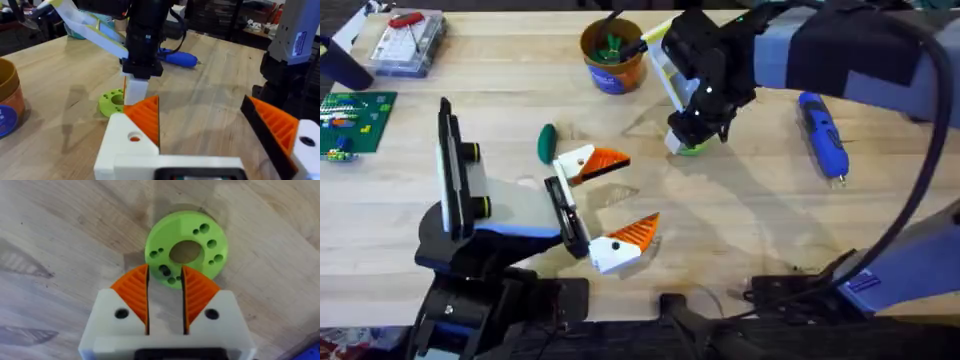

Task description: Pick up the gripper from the table and insert it into the empty holder that is missing its gripper. Then pick up a screw, insert it into the mounting hole, and use the screwdriver to tighten it. Finally, clean up the table by picking up the vegetable and placing it into the bucket.

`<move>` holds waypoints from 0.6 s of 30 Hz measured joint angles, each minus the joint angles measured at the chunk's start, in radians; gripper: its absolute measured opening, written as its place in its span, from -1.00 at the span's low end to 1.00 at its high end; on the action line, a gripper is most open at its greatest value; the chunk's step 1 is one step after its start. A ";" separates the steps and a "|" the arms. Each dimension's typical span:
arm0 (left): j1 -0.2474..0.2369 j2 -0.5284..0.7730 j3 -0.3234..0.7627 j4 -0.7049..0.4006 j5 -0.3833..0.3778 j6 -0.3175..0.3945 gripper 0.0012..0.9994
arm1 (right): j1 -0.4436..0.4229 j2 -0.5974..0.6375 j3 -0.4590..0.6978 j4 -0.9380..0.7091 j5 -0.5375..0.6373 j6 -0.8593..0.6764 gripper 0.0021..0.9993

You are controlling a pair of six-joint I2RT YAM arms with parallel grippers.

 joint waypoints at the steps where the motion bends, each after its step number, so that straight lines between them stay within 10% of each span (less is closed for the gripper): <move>1: 0.000 0.000 0.000 0.000 0.000 0.000 0.98 | 0.000 0.000 0.000 0.000 0.000 0.000 -0.39; 18: 0.000 0.000 0.000 0.000 0.000 0.000 0.98 | 0.000 0.000 0.000 0.000 0.000 0.006 -1.00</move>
